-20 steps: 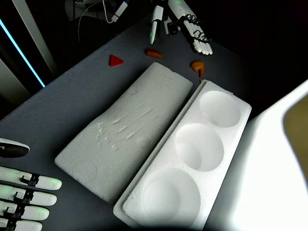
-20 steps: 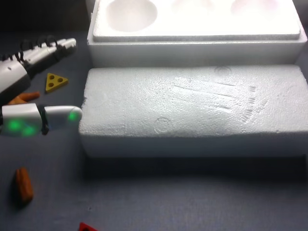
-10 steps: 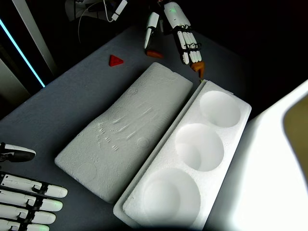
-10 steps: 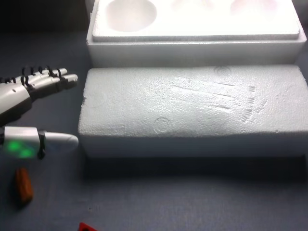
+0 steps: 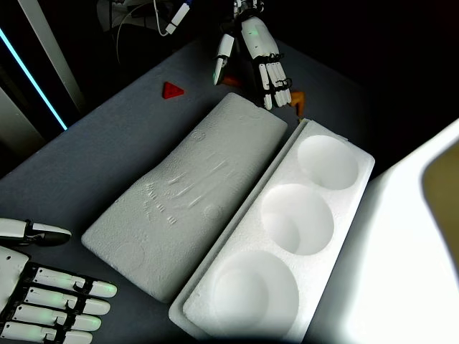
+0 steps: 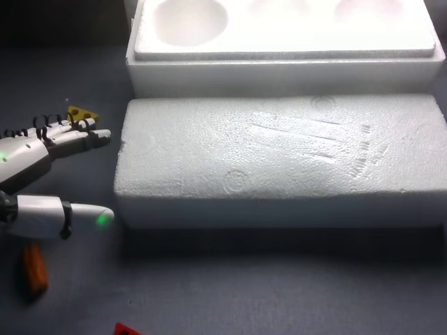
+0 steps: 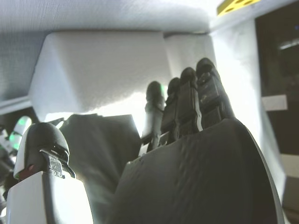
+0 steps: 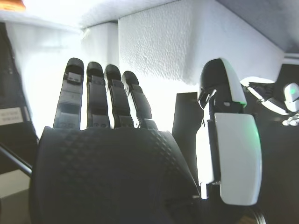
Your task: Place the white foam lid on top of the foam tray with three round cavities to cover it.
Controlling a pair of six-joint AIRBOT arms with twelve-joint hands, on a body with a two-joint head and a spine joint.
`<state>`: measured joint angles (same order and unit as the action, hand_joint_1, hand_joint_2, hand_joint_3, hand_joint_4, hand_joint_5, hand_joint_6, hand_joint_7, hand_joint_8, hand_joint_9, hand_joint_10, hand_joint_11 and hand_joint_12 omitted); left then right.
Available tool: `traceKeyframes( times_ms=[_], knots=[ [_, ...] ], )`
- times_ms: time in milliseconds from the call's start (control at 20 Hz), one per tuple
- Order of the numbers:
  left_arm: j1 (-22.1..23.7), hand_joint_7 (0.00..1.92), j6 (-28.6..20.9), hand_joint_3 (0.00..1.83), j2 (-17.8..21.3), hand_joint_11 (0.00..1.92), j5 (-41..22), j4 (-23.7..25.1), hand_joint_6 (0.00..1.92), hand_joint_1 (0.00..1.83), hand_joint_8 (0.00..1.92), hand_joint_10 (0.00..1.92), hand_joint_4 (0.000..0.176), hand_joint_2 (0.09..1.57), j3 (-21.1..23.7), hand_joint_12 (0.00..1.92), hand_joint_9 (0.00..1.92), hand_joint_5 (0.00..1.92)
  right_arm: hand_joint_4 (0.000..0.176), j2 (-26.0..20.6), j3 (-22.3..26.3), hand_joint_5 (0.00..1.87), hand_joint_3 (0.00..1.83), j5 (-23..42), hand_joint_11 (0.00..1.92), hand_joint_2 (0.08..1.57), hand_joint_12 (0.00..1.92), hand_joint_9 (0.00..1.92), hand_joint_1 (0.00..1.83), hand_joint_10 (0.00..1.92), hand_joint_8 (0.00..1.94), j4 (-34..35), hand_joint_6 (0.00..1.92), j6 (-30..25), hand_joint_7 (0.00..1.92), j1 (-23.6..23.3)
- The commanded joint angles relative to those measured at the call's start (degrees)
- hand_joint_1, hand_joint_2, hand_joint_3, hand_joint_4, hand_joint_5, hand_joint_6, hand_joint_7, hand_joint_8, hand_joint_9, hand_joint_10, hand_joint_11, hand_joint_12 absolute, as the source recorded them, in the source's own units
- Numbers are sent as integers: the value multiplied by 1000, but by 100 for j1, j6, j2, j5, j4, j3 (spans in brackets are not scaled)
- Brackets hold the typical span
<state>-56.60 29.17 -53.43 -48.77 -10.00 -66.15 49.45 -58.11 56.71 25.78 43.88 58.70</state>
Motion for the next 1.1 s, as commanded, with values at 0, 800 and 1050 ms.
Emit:
traceKeyframes(
  times_ms=[0, 800, 1050],
  knots=[
    [28, 0, 0, 0, -37, 0, -600, -77, 11, 456, 0, 0, 0, 972, -41, 0, 0, 178, 0, -9, -66, 0, 2, 568, 0, 1170, 0, 0, 502, 0, 0, 90, 0, -7, 0, -64],
    [41, 0, -13, 0, -427, 0, -698, -274, 3, 449, 0, 0, 0, 960, -122, 0, 0, 191, 0, 472, -368, 5, 0, 377, 16, 1135, 8, 0, 570, 0, 0, 217, 2, -110, 0, -391],
    [45, 7, -84, 1, -452, 0, -815, -241, 5, 416, 2, 0, 0, 968, -87, 0, 0, 200, 0, 575, -397, 8, 2, 391, 4, 1150, 6, 0, 504, 0, 0, 203, 1, -158, 0, -488]
  ],
)
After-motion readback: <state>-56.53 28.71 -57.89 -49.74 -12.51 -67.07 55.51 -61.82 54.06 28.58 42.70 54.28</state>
